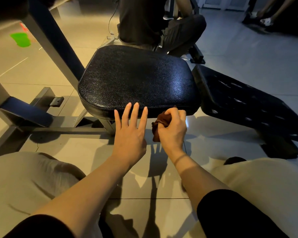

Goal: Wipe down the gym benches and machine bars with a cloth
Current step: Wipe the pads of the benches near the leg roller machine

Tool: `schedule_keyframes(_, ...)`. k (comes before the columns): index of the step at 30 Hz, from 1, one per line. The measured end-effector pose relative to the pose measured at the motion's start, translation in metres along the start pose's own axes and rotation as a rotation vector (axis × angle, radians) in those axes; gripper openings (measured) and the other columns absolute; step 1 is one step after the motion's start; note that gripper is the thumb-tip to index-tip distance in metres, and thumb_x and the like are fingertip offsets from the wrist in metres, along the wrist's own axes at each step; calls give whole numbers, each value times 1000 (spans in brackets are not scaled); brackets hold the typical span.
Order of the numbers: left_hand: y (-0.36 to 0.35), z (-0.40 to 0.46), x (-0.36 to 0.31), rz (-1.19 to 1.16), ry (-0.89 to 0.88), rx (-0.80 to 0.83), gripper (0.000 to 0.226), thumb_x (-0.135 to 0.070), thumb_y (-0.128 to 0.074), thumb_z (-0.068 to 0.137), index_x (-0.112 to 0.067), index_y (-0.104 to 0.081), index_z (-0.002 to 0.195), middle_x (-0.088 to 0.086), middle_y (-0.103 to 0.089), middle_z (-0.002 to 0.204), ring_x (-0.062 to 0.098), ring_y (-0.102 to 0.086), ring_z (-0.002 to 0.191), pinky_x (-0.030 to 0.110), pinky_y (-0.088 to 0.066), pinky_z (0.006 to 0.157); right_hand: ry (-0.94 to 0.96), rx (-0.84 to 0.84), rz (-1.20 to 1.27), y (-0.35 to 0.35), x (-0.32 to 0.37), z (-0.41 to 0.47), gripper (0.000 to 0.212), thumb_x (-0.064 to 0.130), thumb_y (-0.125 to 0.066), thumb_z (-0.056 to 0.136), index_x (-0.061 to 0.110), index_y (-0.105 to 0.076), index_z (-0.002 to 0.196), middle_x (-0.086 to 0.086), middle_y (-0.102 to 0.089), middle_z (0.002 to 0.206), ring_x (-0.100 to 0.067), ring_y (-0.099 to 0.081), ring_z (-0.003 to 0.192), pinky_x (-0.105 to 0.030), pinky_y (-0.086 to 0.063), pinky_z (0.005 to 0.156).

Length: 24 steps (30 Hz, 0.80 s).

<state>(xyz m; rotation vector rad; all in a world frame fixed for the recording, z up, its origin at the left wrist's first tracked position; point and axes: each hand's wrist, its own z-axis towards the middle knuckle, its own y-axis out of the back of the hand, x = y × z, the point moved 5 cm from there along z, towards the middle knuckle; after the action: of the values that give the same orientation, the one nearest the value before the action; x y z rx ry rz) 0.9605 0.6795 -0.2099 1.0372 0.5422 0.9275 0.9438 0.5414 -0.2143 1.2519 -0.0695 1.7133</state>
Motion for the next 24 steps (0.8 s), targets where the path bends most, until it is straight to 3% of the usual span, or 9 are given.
schedule_keyframes(3,0,0,-3,1,9,-8,106,-25,-85,60,-7,-30,149,25,-27,153,43,-15,143,65,-15,112,-152,-191,21,26,-15,8,28,-6,-68,73,10,-57,94,-2,-47,103,-19,-54,86,-7,-32,76)
schedule_keyframes(6,-1,0,-4,-3,8,0,106,-24,-85,61,-7,-30,150,24,-26,153,43,-15,143,64,-14,113,-299,-315,42,37,-28,18,29,-5,-67,75,7,-56,99,-11,-49,111,-26,-56,90,-14,-34,81)
schedule_keyframes(10,-1,-1,1,-18,-12,14,104,-23,-83,62,-10,-29,150,21,-24,155,40,-13,144,62,-12,113,-290,-217,67,18,-14,17,30,1,-71,75,3,-57,100,-14,-50,110,-17,-46,85,-9,-28,74)
schedule_keyframes(14,-1,-3,3,-26,-24,10,103,-22,-82,63,-11,-29,150,20,-23,155,38,-12,144,62,-13,114,-131,-103,67,-3,1,3,22,2,-72,74,6,-60,92,-11,-53,101,-18,-53,85,-11,-37,75)
schedule_keyframes(17,-1,-2,1,-21,-11,2,103,-23,-83,62,-9,-30,150,22,-24,154,39,-13,144,63,-16,113,-70,-16,52,-3,2,3,16,4,-72,79,8,-61,90,-7,-53,98,-13,-52,83,1,-35,72)
schedule_keyframes(20,-1,-1,-3,-26,5,-1,105,-23,-83,62,-7,-29,150,24,-25,154,42,-14,143,64,-17,112,-97,-66,1,13,-6,9,13,2,-68,79,8,-60,87,-3,-50,94,-13,-49,78,-2,-32,66)
schedule_keyframes(24,-2,0,-7,-32,23,2,106,-24,-84,61,-7,-28,150,25,-25,153,43,-15,143,64,-18,113,-234,-209,-11,37,-25,20,13,0,-64,82,5,-59,93,-5,-47,100,-15,-46,81,-8,-28,73)
